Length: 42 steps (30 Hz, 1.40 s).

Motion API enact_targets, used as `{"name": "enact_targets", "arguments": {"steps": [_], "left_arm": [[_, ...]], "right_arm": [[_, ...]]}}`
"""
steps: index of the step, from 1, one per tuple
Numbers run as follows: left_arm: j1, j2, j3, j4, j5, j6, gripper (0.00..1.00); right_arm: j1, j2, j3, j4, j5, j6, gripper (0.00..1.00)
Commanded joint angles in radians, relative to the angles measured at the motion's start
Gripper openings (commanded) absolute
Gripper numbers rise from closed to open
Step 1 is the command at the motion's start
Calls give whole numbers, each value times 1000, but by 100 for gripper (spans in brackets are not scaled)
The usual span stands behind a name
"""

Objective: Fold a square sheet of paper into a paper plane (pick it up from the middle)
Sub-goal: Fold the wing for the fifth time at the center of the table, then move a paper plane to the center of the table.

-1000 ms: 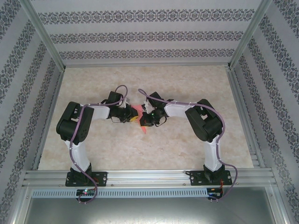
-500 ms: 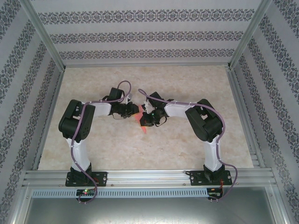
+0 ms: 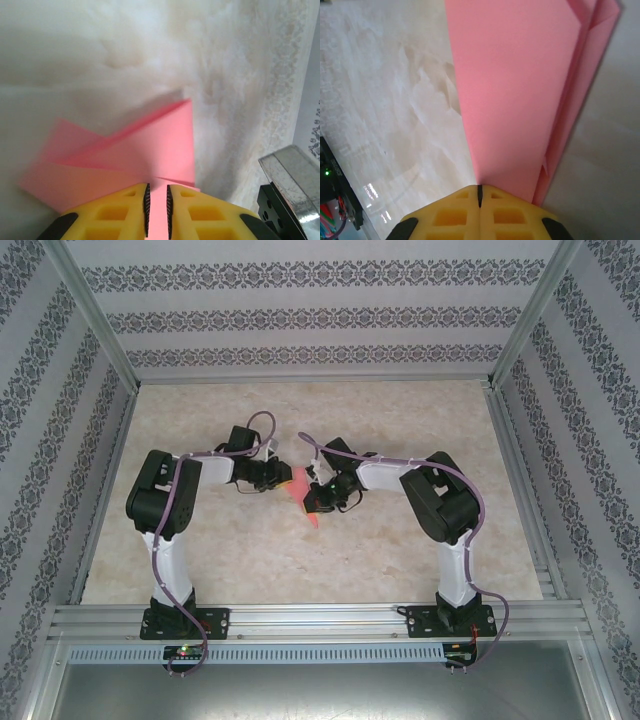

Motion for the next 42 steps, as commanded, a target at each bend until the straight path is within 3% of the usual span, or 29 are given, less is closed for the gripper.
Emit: {"name": "enact_targets", "arguments": {"steps": [1, 8, 16, 21, 28, 32, 36, 42], "left_arm": [[93, 38, 30, -66, -102, 50, 21], [142, 30, 100, -141, -137, 79, 21], [118, -140, 32, -175, -199, -12, 30], [69, -255, -29, -246, -272, -75, 44], [-22, -391, -112, -284, -350, -199, 63], [-133, -436, -139, -301, -432, -282, 72], [-216, -426, -158, -247, -435, -345, 73], [-249, -339, -111, -233, -410, -349, 67]], "right_arm": [[-3, 21, -61, -158, 49, -37, 2], [7, 16, -45, -127, 36, -7, 3], [30, -67, -16, 32, 60, 101, 12], [28, -199, -39, 130, 98, 185, 37], [-18, -358, -177, 196, 214, 218, 55], [-37, -431, -255, 199, 361, 205, 69], [-45, -467, -295, 198, 451, 212, 76], [-48, -461, -302, 198, 459, 225, 77]]}}
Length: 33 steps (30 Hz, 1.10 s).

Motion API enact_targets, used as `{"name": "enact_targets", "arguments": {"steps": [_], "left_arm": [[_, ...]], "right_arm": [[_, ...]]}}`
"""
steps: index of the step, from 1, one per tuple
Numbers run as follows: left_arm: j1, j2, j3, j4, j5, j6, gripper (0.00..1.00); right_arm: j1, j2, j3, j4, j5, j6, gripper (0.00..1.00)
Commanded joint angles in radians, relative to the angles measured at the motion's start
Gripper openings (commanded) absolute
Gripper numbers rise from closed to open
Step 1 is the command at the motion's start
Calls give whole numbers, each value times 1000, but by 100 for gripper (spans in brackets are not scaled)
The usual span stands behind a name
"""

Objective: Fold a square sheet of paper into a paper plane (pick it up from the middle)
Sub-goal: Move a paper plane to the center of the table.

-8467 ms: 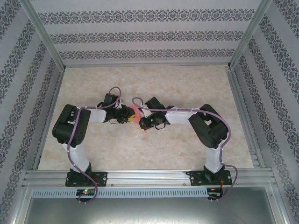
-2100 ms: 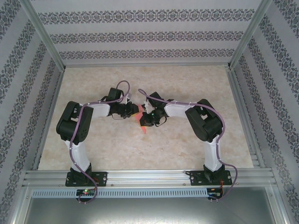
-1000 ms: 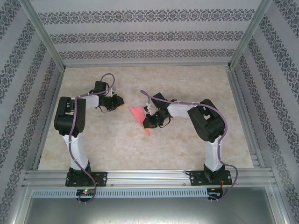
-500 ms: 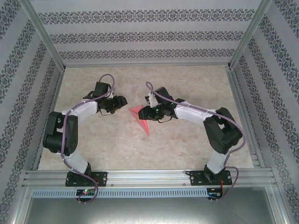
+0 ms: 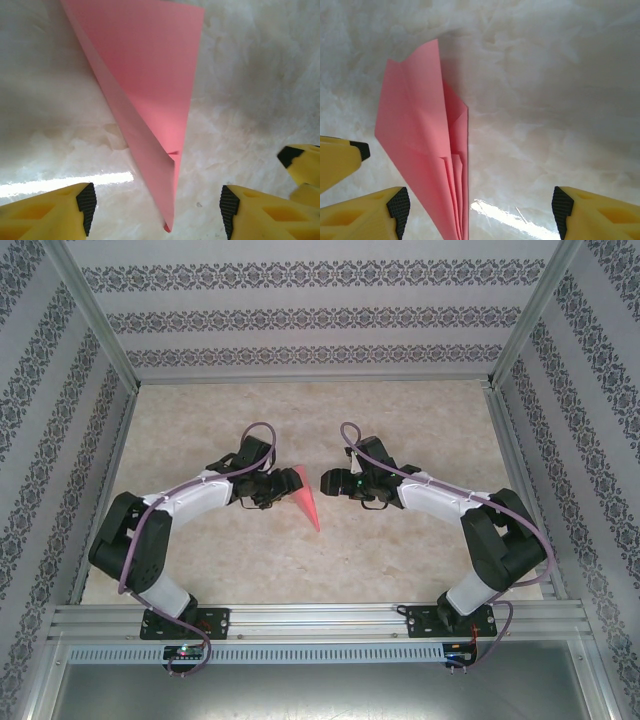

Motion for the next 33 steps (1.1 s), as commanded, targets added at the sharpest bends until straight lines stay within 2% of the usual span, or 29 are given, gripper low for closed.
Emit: {"name": "enact_targets", "arguments": {"steps": [1, 6, 11, 16, 23, 28, 33], "left_arm": [[-14, 58, 41, 8, -11, -36, 66], [-19, 123, 82, -32, -29, -52, 54], [-19, 125, 56, -46, -72, -68, 44], [0, 102, -37, 75, 9, -93, 27], [26, 59, -106, 129, 26, -105, 21], [33, 58, -123, 135, 31, -104, 13], [37, 60, -130, 141, 33, -101, 10]], "right_arm": [[-4, -21, -11, 13, 42, 12, 77], [-4, -7, 1, 8, 35, 17, 77], [-4, 13, 20, -7, 21, 23, 76], [17, 49, 60, -62, 7, -1, 71], [91, 108, 130, -93, -19, -29, 59], [143, 170, 203, -149, -4, -79, 55], [148, 232, 253, -183, -9, -103, 51]]}}
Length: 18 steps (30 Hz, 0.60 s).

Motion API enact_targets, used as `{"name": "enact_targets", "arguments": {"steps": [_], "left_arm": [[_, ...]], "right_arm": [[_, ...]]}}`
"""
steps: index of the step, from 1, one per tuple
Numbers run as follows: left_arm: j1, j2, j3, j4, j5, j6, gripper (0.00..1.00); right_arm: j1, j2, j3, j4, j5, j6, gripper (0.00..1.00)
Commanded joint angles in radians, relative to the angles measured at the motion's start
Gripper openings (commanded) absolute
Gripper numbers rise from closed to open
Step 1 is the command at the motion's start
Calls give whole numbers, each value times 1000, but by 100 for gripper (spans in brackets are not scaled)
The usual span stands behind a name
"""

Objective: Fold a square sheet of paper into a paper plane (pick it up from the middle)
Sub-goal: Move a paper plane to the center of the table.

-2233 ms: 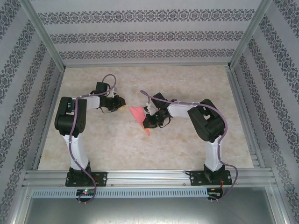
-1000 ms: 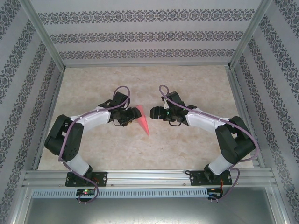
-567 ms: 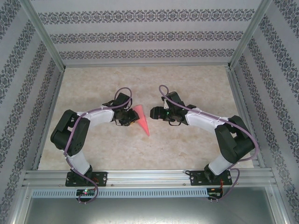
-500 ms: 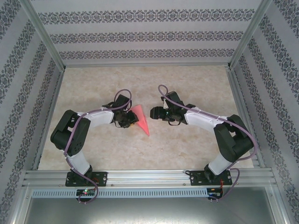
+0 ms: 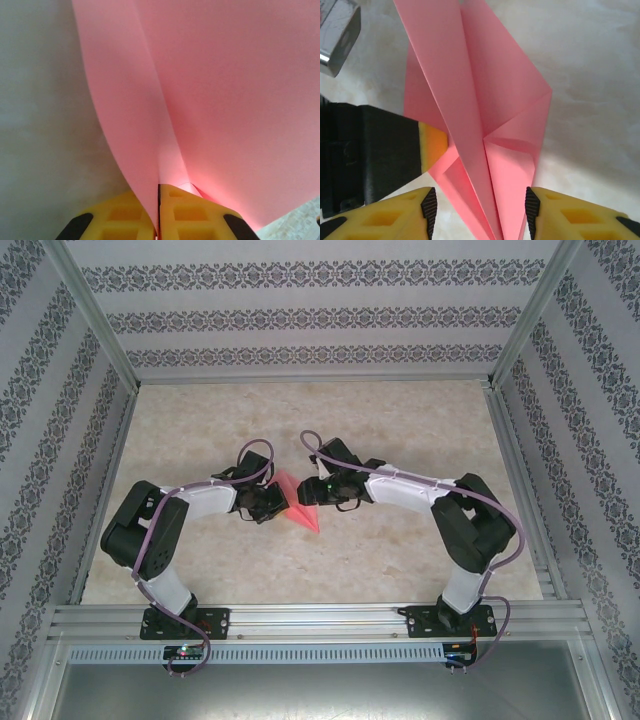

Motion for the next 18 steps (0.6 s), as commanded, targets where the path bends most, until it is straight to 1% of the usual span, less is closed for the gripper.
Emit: {"name": "enact_targets", "arguments": {"steps": [1, 3, 5, 10, 12, 14, 15, 18], "left_arm": [[14, -17, -11, 26, 10, -8, 9], [16, -17, -10, 29, 16, 1, 8], [17, -15, -2, 30, 28, 21, 7], [34, 10, 59, 12, 122, 155, 5], [47, 19, 78, -8, 159, 205, 5], [68, 29, 86, -22, 197, 244, 5], [79, 33, 89, -34, 214, 256, 6], [108, 28, 67, -56, 219, 273, 8]], "right_arm": [[-3, 47, 44, -58, -1, -39, 51], [-9, 60, 49, -54, -7, -39, 52], [-20, 67, 45, -38, -32, -30, 55], [-69, 31, -46, 80, -147, 32, 64], [-84, 7, -91, 146, -203, 56, 65], [-90, -2, -111, 172, -244, 71, 66], [-89, 0, -110, 169, -252, 70, 66], [-79, 6, -113, 165, -256, 73, 67]]}}
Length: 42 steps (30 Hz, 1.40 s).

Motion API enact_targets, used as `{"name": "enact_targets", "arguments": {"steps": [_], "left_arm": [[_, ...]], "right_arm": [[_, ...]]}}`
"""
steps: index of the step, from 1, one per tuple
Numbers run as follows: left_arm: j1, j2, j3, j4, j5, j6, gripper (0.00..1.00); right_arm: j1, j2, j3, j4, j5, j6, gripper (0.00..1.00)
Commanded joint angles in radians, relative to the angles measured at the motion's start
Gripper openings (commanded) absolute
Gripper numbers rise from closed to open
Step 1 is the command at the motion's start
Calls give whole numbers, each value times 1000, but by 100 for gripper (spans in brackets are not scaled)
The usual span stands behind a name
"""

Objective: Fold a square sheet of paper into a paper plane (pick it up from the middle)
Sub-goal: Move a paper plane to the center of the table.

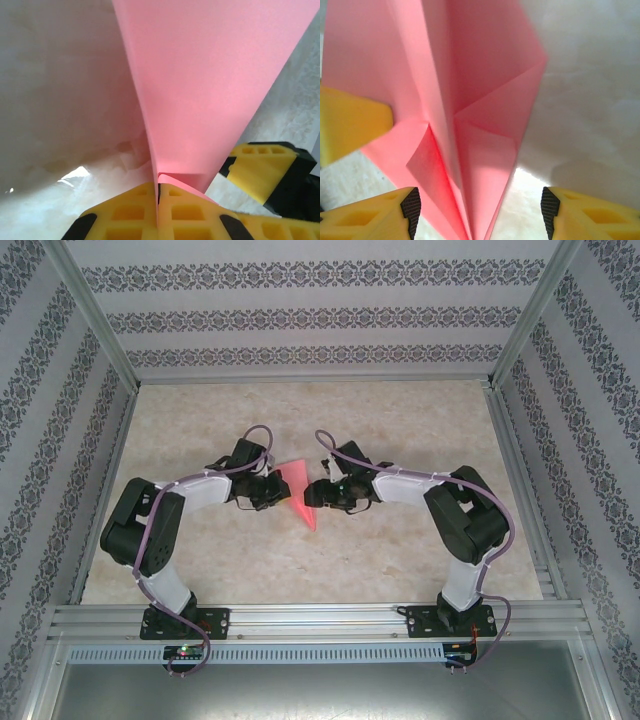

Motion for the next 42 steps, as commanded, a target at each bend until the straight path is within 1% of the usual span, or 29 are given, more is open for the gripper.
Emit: {"name": "enact_targets", "arguments": {"steps": [1, 7, 16, 19, 23, 25, 28, 32, 36, 42], "left_arm": [[35, 8, -15, -64, 47, 78, 8], [61, -49, -59, -69, 46, 78, 8], [70, -62, -98, -51, 54, 69, 8], [70, -62, -95, -50, 50, 68, 8], [71, -58, -93, -48, 51, 66, 8], [72, -57, -93, -47, 50, 66, 8], [71, -53, -93, -47, 50, 65, 8], [71, -53, -91, -47, 52, 62, 8], [71, -52, -88, -46, 52, 61, 8], [72, -46, -86, -44, 54, 61, 8]], "right_arm": [[16, -32, -10, 52, -58, 26, 67], [47, -21, 6, 59, -53, 42, 67], [81, 29, 64, 9, -34, 39, 66], [85, 38, 87, -38, 6, 26, 66], [91, 33, 104, -105, 104, 6, 69], [89, 34, 105, -113, 125, 3, 71], [91, 50, 115, -107, 99, -2, 70], [98, 71, 122, -85, 19, -7, 65], [106, 63, 109, -45, -51, -8, 61], [129, 45, 109, -48, -47, -24, 60]]}}
